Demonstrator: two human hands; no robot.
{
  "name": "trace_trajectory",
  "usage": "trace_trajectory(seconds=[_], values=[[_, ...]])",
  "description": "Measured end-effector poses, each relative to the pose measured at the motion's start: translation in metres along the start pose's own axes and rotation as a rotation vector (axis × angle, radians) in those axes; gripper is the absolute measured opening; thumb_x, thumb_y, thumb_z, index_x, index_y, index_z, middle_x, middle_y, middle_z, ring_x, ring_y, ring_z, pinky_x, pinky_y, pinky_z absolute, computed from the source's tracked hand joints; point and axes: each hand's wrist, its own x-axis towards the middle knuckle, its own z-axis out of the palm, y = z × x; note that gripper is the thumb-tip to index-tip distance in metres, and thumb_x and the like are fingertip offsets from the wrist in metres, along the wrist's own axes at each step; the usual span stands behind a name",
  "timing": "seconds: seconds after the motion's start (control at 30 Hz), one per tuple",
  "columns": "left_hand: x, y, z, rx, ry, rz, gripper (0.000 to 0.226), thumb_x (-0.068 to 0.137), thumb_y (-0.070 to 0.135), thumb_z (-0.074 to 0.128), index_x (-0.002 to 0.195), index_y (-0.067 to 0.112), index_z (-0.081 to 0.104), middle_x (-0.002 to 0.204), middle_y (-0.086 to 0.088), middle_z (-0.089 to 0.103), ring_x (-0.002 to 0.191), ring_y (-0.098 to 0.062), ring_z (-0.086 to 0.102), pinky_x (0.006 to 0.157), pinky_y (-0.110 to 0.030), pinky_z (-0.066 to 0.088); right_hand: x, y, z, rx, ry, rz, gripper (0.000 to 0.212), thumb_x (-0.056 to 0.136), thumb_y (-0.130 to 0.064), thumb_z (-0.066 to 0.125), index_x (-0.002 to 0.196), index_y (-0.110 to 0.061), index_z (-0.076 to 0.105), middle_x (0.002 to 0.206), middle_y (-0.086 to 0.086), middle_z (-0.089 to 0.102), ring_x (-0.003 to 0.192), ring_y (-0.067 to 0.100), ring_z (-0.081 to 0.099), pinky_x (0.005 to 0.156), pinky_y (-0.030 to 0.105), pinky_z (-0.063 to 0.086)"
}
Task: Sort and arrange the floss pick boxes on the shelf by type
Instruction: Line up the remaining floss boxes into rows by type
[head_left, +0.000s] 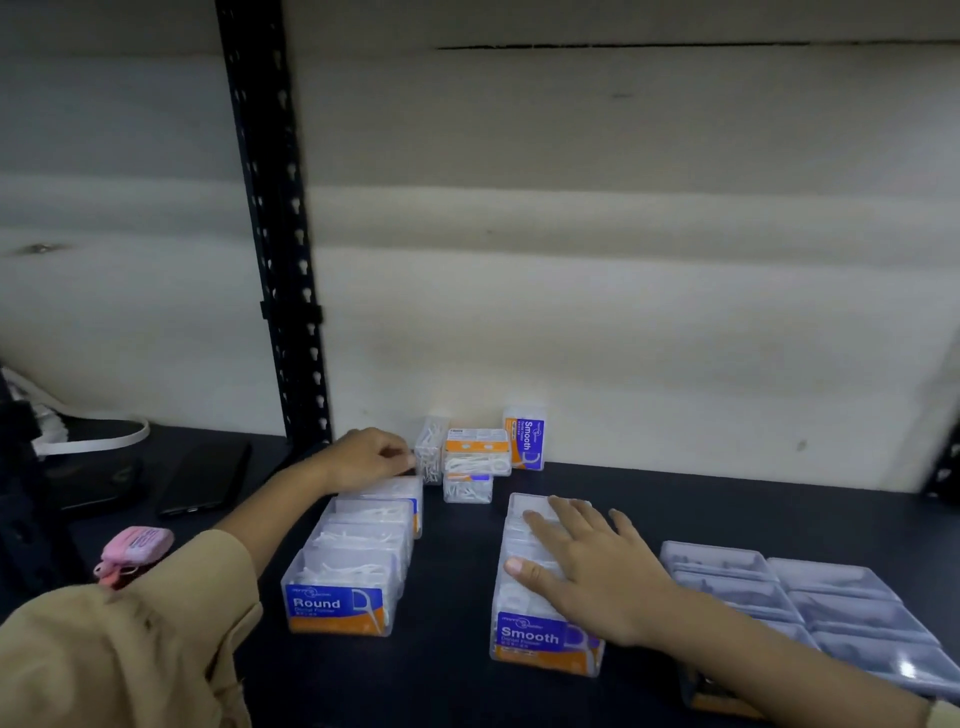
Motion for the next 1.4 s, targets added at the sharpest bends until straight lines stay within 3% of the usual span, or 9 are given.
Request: trace_trajectory(seconds=[0.1,0.17,0.23,0.3,0.5,0.8,1.1,1.27,1.4], values=[[0.017,0.017,0.008,0.028,0.119,0.105,0.017,0.088,0.024,0.061,0.102,0.022,0.068,0.104,-0.001,0.067,0.091,-0.013,0.06,0.088,-0.025,0.047,0.017,0.007,-0.011,-0.006,0.156,-0.023,0.115,0.051,-0.083,-0.02,0.14,-0.031,0.032,0.147,-0.003,0.036,0.135,0.018,0.032,0.112,0.04,0.025],[0.028,0.029,0.011,0.08,0.143,0.16,0.027,0.086,0.026,0.063,0.113,0.025,0.063,0.109,-0.002,0.063,0.086,-0.014,0.056,0.089,-0.031,0.049,0.037,0.012,-0.021,0.021,0.236,-0.026,0.085,0.074,-0.078,0.003,0.133,-0.03,0.042,0.133,-0.003,0.049,0.123,0.018,0.043,0.102,0.036,0.035],[0.038,0.042,0.014,0.145,0.095,0.189,0.042,0.084,0.031,0.065,0.125,0.027,0.055,0.116,-0.002,0.056,0.093,-0.014,0.052,0.094,-0.035,0.047,0.063,0.017,-0.03,0.051,0.305,-0.006,0.05,0.093,-0.055,0.029,0.128,-0.024,0.049,0.126,0.0,0.053,0.116,0.022,0.046,0.096,0.036,0.039],[0.046,0.053,0.018,0.24,0.02,0.189,0.056,0.082,0.038,0.066,0.133,0.029,0.045,0.127,-0.002,0.049,0.111,-0.017,0.049,0.1,-0.037,0.042,0.089,0.022,-0.038,0.053,0.365,0.0,0.037,0.096,-0.034,0.038,0.128,-0.019,0.049,0.129,0.004,0.051,0.118,0.025,0.045,0.096,0.038,0.04],[0.055,0.065,0.028,0.504,-0.101,0.198,0.081,0.077,0.052,0.066,0.145,0.026,0.027,0.142,-0.003,0.038,0.13,-0.025,0.036,0.104,-0.039,0.035,0.151,0.036,-0.047,-0.074,0.276,0.093,0.054,0.086,-0.006,0.049,0.137,-0.011,0.034,0.141,0.009,0.037,0.129,0.029,0.034,0.104,0.039,0.036],[0.054,0.056,0.03,0.553,-0.077,0.19,0.074,0.079,0.042,0.067,0.142,0.025,0.032,0.138,-0.005,0.041,0.125,-0.025,0.036,0.101,-0.038,0.036,0.172,0.044,-0.036,-0.186,0.247,0.161,0.051,0.082,-0.014,0.063,0.128,-0.006,0.043,0.136,0.011,0.035,0.125,0.028,0.036,0.099,0.037,0.038],[0.043,0.065,0.028,0.581,-0.022,0.203,0.069,0.076,0.036,0.069,0.138,0.022,0.041,0.129,-0.01,0.054,0.118,-0.027,0.05,0.094,-0.034,0.042,0.145,0.068,-0.034,0.24,0.245,0.243,0.047,0.088,-0.017,0.059,0.13,-0.014,0.038,0.129,0.012,0.05,0.114,0.023,0.054,0.086,0.033,0.053],[0.037,0.072,0.027,0.328,0.073,0.171,0.048,0.074,0.038,0.063,0.118,0.02,0.059,0.113,-0.011,0.066,0.097,-0.027,0.062,0.076,-0.03,0.05,0.125,0.086,-0.041,0.294,0.246,0.237,0.051,0.087,-0.02,0.063,0.133,-0.012,0.042,0.134,0.012,0.051,0.116,0.021,0.055,0.082,0.026,0.051],[0.04,0.085,0.026,0.111,0.085,0.127,0.046,0.082,0.032,0.064,0.123,0.014,0.058,0.119,-0.011,0.062,0.1,-0.02,0.062,0.086,-0.033,0.054,0.109,0.101,-0.051,0.204,0.222,0.224,0.052,0.085,-0.026,0.065,0.131,-0.013,0.046,0.136,0.008,0.05,0.119,0.019,0.052,0.089,0.026,0.048]])
